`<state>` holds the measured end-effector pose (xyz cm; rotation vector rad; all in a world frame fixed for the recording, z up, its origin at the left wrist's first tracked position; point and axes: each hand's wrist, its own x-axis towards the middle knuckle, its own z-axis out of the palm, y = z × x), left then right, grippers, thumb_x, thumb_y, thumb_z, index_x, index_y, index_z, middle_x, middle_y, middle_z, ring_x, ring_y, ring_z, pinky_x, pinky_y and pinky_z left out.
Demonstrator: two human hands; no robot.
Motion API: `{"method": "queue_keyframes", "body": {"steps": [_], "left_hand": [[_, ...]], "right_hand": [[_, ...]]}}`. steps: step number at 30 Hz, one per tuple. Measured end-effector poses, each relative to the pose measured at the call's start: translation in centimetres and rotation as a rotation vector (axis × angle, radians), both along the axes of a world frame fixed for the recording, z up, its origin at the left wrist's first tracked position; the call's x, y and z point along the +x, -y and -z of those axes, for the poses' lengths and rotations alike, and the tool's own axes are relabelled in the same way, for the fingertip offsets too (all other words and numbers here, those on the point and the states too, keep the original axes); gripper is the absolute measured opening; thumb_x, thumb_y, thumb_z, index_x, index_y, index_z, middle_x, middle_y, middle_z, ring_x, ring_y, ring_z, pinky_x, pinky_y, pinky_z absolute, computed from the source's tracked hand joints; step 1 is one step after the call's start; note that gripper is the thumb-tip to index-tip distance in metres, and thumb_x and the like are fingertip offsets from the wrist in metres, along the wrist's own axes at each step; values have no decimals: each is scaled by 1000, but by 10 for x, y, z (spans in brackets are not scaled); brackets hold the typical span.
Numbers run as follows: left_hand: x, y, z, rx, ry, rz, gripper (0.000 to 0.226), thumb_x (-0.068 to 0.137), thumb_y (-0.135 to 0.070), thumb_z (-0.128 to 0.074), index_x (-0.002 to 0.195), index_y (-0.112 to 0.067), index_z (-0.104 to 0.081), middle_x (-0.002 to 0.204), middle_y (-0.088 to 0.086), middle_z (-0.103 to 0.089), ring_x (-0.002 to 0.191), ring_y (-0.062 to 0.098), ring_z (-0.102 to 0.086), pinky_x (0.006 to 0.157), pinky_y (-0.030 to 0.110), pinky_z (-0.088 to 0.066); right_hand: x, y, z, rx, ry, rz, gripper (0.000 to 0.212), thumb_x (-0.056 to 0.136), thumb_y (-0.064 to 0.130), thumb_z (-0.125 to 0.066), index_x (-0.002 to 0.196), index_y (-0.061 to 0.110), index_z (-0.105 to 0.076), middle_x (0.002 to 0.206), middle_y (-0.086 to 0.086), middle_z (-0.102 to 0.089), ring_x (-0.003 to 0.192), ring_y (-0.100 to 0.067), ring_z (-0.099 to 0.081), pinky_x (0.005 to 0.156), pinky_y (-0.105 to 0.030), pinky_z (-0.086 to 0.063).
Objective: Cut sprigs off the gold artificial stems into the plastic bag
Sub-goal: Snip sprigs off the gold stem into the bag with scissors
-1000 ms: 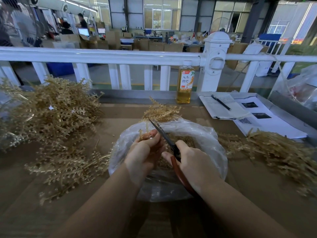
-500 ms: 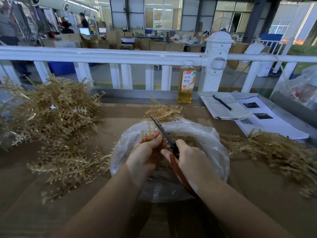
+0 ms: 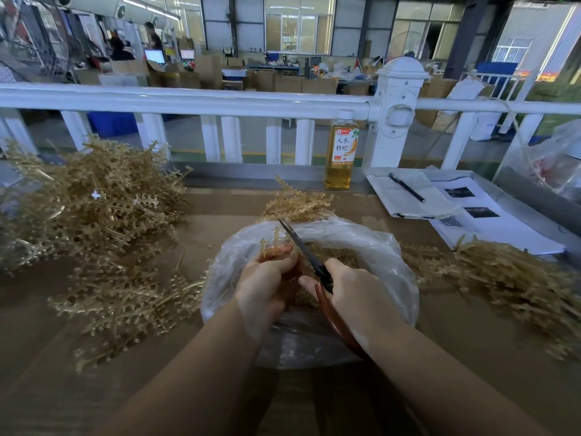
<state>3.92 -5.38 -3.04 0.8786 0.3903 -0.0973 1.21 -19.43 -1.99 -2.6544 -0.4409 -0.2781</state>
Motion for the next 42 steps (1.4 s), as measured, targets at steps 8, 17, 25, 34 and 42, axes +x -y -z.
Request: {"method": "queue_keyframes", "body": {"steps": [8,17,25,34,42], "left_hand": [[4,1,4,45,9,-5,16,85,7,-58,80,-8,-58,62,10,-68,57,24,-68,52,35,-56],[1,3,4,67,33,21,13,83,8,-59,82,-5,-58,63,12,-69,54,23,-68,50,31,-55],[2,2,3,76,9,34,12,86,8,-56,90,-4,-58,64,13,-69,55,24,-69,48,30,-54],[-2,-2,3,-53,-3,49,10,91,5,-52,94,-1,-58,73,12,-67,64,23,-67,55,32,-58],[-1,-4,-3,-6,-37,-51,7,88,3,-58,93,-2,-60,68,10,-68,60,20,-68,48,28,-55]], "right_hand": [[-1,2,-1,40,-29,-13,38,92,64,-40,87,27,-45,67,10,-53,64,-8,-53,56,-25,-36],[-1,-7,-6,115,-85,6,37,93,60,-43,88,24,-44,71,9,-52,72,-15,-55,63,-28,-37],[1,-5,-5,77,-53,7,37,92,61,-43,84,25,-44,67,9,-50,62,-8,-48,52,-19,-31],[-2,3,-3,81,20,46,40,91,63,-43,93,24,-52,69,10,-54,67,-11,-55,58,-23,-41],[-7,5,0,129,65,-5,31,88,63,-48,84,32,-45,63,12,-51,59,-1,-50,52,-16,-33]]}}
